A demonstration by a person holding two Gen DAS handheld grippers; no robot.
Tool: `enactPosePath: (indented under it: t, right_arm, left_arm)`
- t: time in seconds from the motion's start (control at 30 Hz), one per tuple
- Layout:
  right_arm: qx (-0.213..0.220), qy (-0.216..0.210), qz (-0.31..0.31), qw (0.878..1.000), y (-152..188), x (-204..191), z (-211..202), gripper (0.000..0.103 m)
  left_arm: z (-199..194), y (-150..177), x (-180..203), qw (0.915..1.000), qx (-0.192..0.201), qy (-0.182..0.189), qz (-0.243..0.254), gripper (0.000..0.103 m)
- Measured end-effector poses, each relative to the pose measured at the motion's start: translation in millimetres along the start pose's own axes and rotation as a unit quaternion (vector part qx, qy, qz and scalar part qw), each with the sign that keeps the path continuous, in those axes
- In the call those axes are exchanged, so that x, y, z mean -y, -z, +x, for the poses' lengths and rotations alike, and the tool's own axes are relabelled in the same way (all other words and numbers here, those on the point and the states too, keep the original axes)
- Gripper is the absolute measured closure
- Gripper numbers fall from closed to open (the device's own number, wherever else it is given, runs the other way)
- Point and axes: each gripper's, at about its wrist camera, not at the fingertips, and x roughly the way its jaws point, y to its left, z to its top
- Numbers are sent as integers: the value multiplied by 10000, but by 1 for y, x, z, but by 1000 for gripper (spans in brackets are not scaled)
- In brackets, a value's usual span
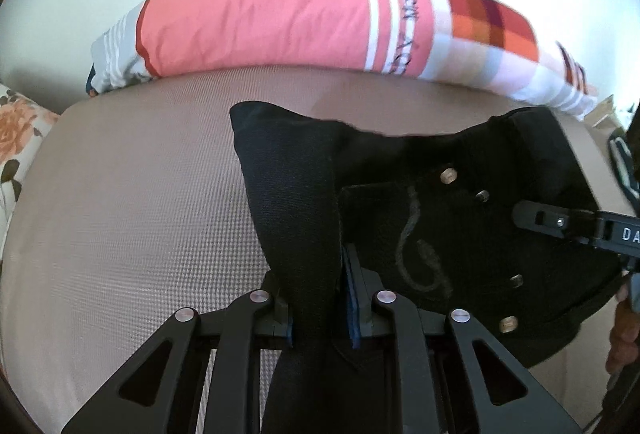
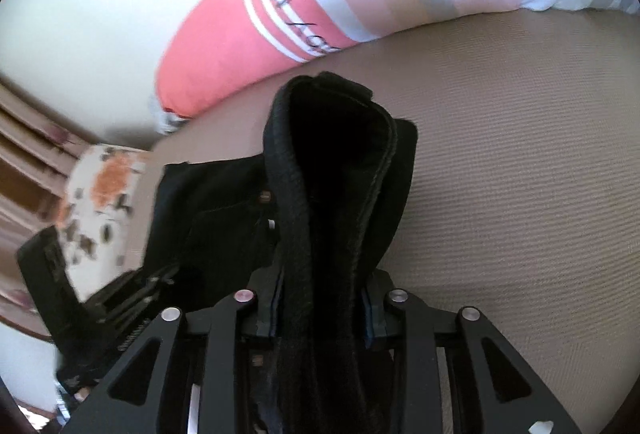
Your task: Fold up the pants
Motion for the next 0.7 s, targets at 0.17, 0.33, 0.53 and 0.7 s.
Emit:
enactPosePath:
  t: [0.17,0.33,0.53,0.7]
  right_arm:
    - [55,468,-54,9989,7,8,8,47]
    - [101,753,-188,9969,13,7,8,41]
    - [137,1133,-511,9922,32,-7,-5,39]
    - [198,1226,-502,9910,57,-12,-27,37]
  left_arm:
    - [11,11,1,9993,153,-264,229,56]
    - [14,12,-7,9993,219,-315,-13,36]
    - [1,25,-14,9989,145,-421,-136,33]
    - [-24,51,-11,9974,161,-690,-154,33]
